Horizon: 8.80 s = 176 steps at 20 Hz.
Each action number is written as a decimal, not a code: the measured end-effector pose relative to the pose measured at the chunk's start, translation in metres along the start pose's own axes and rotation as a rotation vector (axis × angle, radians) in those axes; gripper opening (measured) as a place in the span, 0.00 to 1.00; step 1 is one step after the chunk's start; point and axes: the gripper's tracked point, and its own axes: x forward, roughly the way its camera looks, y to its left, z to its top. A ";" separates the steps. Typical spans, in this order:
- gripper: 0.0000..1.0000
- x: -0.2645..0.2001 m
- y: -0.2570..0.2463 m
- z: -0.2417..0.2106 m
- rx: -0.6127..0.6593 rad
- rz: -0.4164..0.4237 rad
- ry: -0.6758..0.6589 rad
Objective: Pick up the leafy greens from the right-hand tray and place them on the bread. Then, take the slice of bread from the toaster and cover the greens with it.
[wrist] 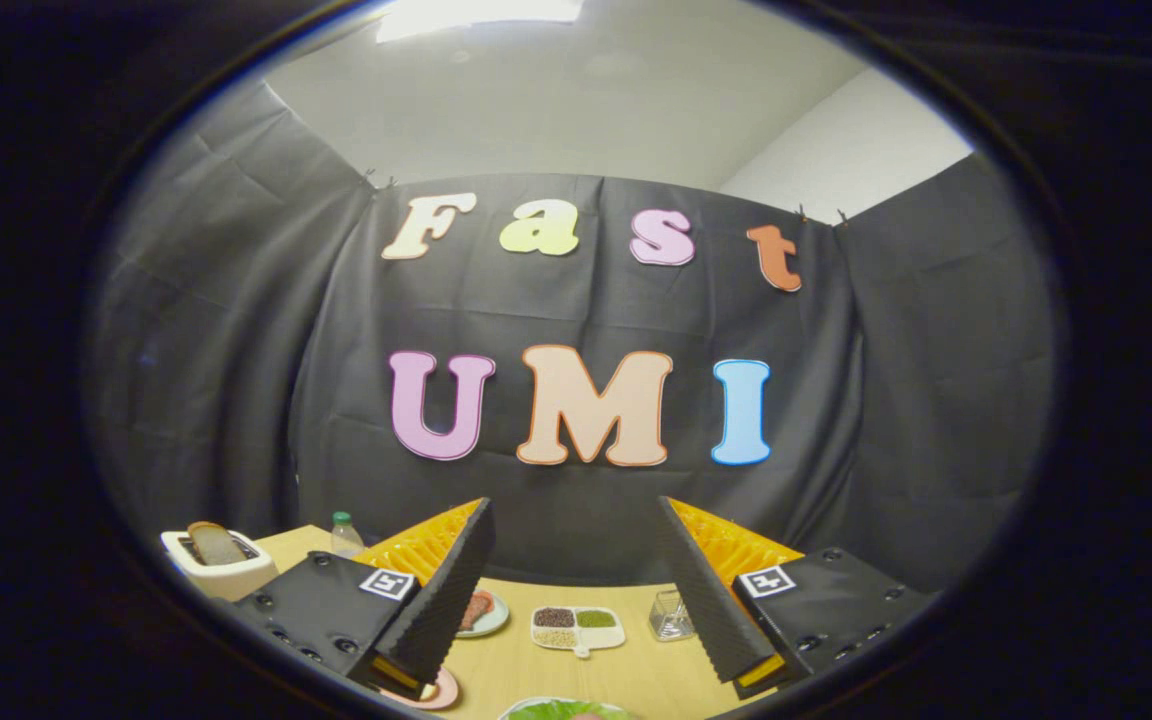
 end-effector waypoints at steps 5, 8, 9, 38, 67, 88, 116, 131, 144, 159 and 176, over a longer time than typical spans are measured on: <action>1.00 -0.002 -0.013 -0.036 0.013 0.017 0.079; 1.00 -0.004 -0.026 -0.060 -0.007 0.018 0.125; 1.00 -0.005 -0.029 -0.069 -0.013 0.019 0.141; 1.00 -0.072 -0.076 -0.380 0.084 0.131 0.816; 0.03 -0.064 -0.044 -0.276 -0.148 0.268 0.698; 0.03 -0.067 0.198 -0.189 -0.091 0.671 0.610; 0.12 -0.042 0.175 -0.348 -0.259 0.664 0.891; 1.00 -0.026 0.255 -0.184 -0.226 0.656 0.654; 1.00 -0.048 0.402 -0.129 -0.001 0.782 0.785; 0.87 -0.061 0.453 -0.199 -0.076 0.687 0.951; 0.09 -0.045 0.420 -0.148 0.154 0.656 0.946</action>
